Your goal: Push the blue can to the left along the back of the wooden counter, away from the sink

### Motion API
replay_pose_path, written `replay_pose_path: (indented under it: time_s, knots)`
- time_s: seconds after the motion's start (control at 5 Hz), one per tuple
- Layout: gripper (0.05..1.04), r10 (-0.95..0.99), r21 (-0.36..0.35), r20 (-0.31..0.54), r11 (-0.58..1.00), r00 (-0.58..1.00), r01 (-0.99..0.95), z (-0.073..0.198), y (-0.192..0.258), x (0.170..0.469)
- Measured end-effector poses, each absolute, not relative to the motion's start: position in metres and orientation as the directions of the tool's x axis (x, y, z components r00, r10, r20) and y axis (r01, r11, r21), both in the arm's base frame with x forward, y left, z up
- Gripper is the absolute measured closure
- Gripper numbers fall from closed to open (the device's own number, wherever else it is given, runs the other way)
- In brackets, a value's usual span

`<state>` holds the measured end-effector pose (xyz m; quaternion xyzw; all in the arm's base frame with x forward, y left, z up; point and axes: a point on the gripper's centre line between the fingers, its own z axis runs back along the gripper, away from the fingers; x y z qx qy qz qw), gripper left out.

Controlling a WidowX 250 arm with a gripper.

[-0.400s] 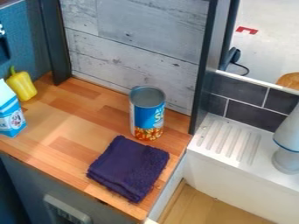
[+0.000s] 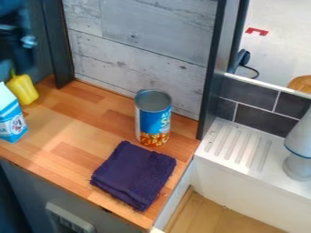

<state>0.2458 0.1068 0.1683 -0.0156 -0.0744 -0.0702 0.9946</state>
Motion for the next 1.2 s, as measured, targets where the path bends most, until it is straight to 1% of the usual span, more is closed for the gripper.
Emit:
replay_pose_path:
  time_s: [0.2,0.4,0.6,0.8,1.2]
  knots:
    - [0.083,-0.227,0.049,0.129,0.974,0.965,0.222,0.153,0.065,0.276]
    - [0.083,-0.288,0.139,0.199,0.954,0.937,0.264,0.145,0.03,0.306]
    - [0.083,-0.304,0.182,0.265,0.948,0.915,0.262,0.13,0.009,0.326]
    - [0.083,-0.339,0.182,0.338,0.939,0.878,0.292,0.115,-0.015,0.346]
    - [0.083,-0.383,0.152,0.335,0.924,0.861,0.352,0.084,-0.056,0.371]
